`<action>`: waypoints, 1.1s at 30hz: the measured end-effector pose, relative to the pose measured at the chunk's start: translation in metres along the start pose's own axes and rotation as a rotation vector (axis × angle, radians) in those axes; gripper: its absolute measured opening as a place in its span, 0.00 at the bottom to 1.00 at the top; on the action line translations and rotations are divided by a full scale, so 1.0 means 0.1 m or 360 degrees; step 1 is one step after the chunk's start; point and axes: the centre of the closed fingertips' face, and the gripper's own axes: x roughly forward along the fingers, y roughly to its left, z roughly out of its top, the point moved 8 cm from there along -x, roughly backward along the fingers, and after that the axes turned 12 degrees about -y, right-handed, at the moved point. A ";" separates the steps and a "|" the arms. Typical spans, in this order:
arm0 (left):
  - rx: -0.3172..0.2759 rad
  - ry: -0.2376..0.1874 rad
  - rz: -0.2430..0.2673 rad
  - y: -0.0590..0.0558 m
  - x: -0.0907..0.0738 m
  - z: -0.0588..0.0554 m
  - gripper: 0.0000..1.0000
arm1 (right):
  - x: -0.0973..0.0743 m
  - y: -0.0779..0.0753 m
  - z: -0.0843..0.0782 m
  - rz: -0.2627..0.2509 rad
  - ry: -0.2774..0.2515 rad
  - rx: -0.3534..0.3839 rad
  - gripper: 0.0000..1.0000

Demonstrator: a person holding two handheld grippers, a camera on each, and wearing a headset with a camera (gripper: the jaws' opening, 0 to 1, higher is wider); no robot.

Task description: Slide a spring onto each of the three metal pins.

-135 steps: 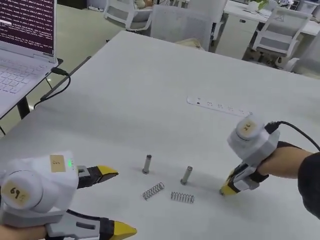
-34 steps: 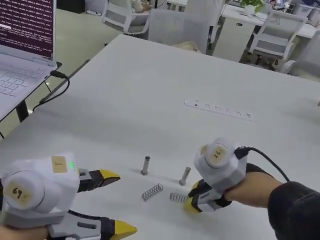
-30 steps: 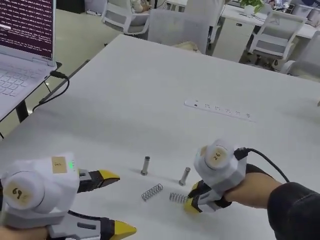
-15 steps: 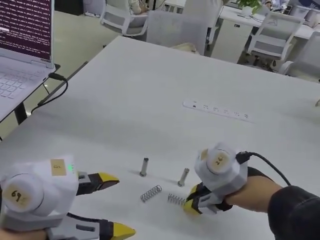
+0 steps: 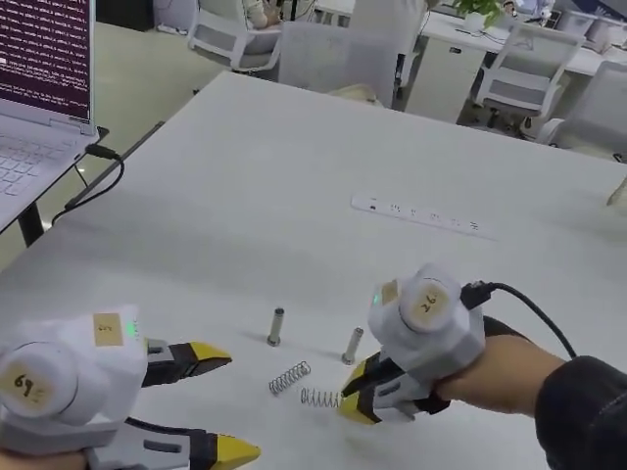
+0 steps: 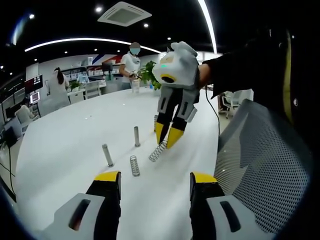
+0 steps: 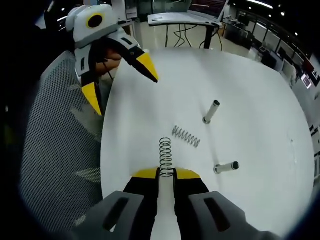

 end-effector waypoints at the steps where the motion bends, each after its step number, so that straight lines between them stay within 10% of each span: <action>1: 0.0004 -0.0003 -0.0005 0.00 0.00 0.00 0.50 | -0.01 0.01 0.02 0.0007 -0.0005 -0.0007 0.08; 13: 0.0068 -0.0041 -0.0063 -0.05 0.00 0.04 0.37 | -0.07 0.27 0.46 0.0134 -0.0068 -0.0175 0.08; 33: 0.0239 -0.0060 -0.0176 -0.13 0.01 0.10 0.04 | -0.05 0.42 0.64 0.0215 -0.0005 -0.0268 0.08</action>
